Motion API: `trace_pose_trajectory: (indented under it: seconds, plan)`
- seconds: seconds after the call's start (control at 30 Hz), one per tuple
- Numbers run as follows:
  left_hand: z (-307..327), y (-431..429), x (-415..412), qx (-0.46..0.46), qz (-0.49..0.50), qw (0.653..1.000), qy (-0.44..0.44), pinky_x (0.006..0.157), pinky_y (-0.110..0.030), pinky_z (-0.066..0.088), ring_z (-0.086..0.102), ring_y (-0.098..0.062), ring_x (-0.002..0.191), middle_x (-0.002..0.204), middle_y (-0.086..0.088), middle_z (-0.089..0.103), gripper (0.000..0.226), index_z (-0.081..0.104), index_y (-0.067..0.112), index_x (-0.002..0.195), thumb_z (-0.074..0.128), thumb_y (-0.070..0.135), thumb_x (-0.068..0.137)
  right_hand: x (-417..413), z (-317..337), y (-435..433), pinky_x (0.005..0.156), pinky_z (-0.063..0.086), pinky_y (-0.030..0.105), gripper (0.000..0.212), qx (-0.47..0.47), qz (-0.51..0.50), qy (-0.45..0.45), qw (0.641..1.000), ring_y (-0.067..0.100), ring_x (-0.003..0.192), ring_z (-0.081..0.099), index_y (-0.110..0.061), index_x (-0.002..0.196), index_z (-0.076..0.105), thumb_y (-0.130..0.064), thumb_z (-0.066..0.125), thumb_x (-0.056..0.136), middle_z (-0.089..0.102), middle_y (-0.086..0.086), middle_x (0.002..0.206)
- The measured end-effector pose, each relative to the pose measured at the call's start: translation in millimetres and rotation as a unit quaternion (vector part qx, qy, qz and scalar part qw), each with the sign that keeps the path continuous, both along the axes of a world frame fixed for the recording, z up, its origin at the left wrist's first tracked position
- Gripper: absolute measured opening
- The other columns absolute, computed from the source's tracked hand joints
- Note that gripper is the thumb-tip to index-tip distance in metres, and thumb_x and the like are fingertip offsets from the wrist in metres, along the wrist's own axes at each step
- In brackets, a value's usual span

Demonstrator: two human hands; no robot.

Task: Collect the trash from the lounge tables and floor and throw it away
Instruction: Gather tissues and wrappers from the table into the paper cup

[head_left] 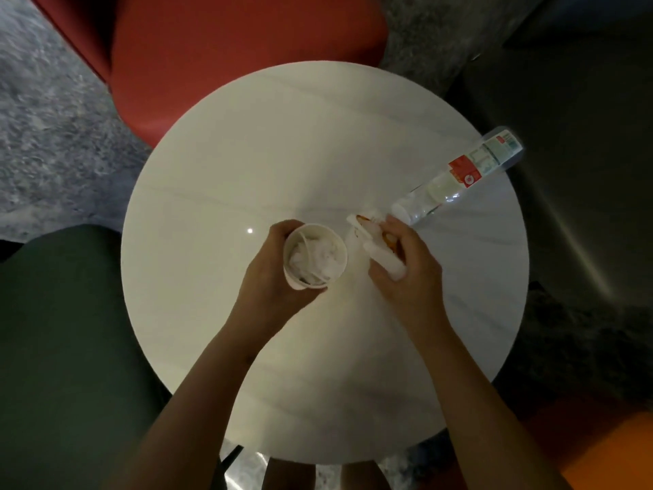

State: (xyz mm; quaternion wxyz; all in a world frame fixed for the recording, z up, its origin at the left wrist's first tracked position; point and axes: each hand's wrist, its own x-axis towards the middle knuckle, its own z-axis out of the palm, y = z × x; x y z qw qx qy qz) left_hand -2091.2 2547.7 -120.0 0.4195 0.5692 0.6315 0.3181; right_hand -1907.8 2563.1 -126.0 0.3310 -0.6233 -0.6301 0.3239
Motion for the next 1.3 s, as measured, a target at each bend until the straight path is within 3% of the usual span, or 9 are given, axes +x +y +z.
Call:
trace_pose_trajectory:
  seconds: [0.27,0.37,0.5,0.6,0.77,0.9,1.0,1.13,1.3]
  plan:
    - [8.4,-0.9,7.5,0.045,-0.173,0.983,0.035,0.105,-0.020,0.035,0.014,-0.007,0.141,0.145,-0.003,0.029,0.080,0.045,0.013,0.126,0.086,0.024,0.058,1.5,31.0,27.4,0.058,0.042,0.019,0.010,-0.039,0.108,-0.009,0.993,0.011,0.068,0.056,-0.006,0.087,0.068,-0.012,0.070,0.079,0.064,0.002,0.072]
    - [14.0,-0.7,10.2,0.046,-0.200,0.978,0.028,0.107,-0.035,0.036,0.016,-0.009,0.141,0.145,0.004,0.030,0.082,0.046,0.014,0.125,0.087,0.026,0.055,4.3,35.5,32.5,0.057,0.043,0.025,0.004,-0.114,0.132,0.050,0.983,0.009,0.059,0.054,-0.013,0.078,0.067,-0.017,0.068,0.077,0.060,-0.003,0.064]
    - [22.0,-2.3,10.1,0.027,-0.200,0.979,-0.004,0.104,-0.026,0.036,0.030,-0.001,0.131,0.132,0.027,0.036,0.084,0.042,0.038,0.117,0.090,0.028,0.049,7.1,37.6,39.1,0.062,0.045,0.021,0.010,-0.190,0.135,0.142,0.962,0.003,0.063,0.055,-0.019,0.073,0.067,-0.025,0.061,0.067,0.060,-0.009,0.064]
    - [27.1,-2.4,8.8,0.000,-0.200,0.979,-0.038,0.091,-0.015,0.041,0.042,0.001,0.117,0.124,0.021,0.044,0.080,0.043,0.040,0.113,0.091,0.026,0.050,7.2,37.8,43.8,0.061,0.042,0.011,0.008,-0.188,0.134,0.169,0.958,-0.004,0.063,0.053,-0.026,0.071,0.062,-0.022,0.057,0.067,0.058,-0.014,0.063]
    - [33.6,0.9,14.2,-0.033,-0.217,0.974,-0.058,0.097,-0.030,0.044,0.044,-0.009,0.117,0.126,0.008,0.043,0.083,0.046,0.031,0.120,0.090,0.029,0.050,10.1,36.9,50.0,0.060,0.040,0.011,0.003,-0.187,0.160,0.158,0.956,-0.004,0.064,0.050,-0.025,0.073,0.057,-0.025,0.054,0.071,0.054,-0.011,0.069]
    - [31.2,7.6,17.5,-0.022,-0.176,0.984,-0.023,0.093,-0.027,0.047,0.049,-0.005,0.108,0.119,0.008,0.046,0.083,0.049,0.026,0.119,0.091,0.028,0.047,13.0,31.6,50.5,0.079,0.046,0.016,0.023,-0.150,0.110,0.160,0.969,-0.004,0.087,0.058,-0.020,0.096,0.058,-0.035,0.052,0.079,0.063,-0.006,0.093]
    - [28.2,12.9,17.7,0.011,-0.153,0.988,0.012,0.085,-0.008,0.042,0.045,0.005,0.106,0.116,0.016,0.042,0.080,0.047,0.034,0.113,0.090,0.028,0.046,25.2,19.1,57.0,0.102,0.036,0.045,0.037,-0.015,0.029,-0.045,0.998,0.018,0.120,0.046,-0.018,0.122,0.051,-0.021,0.059,0.086,0.056,0.004,0.125]
    - [25.9,20.4,14.4,0.017,-0.143,0.989,0.020,0.084,-0.008,0.042,0.044,0.004,0.108,0.117,0.019,0.039,0.080,0.043,0.042,0.110,0.090,0.028,0.047,45.1,-0.4,69.3,0.111,0.005,0.047,0.088,0.011,0.080,-0.336,0.938,0.024,0.143,-0.002,-0.030,0.139,0.031,0.004,0.068,0.067,0.013,0.001,0.155]
    - [22.2,26.2,15.7,0.010,-0.133,0.991,0.020,0.087,-0.018,0.045,0.045,0.000,0.109,0.115,0.020,0.040,0.078,0.045,0.042,0.109,0.090,0.026,0.047,53.1,-18.7,77.7,0.110,-0.012,0.048,0.073,0.033,0.116,-0.454,0.883,0.032,0.141,-0.013,-0.028,0.133,0.041,-0.002,0.069,0.071,-0.002,0.007,0.157]
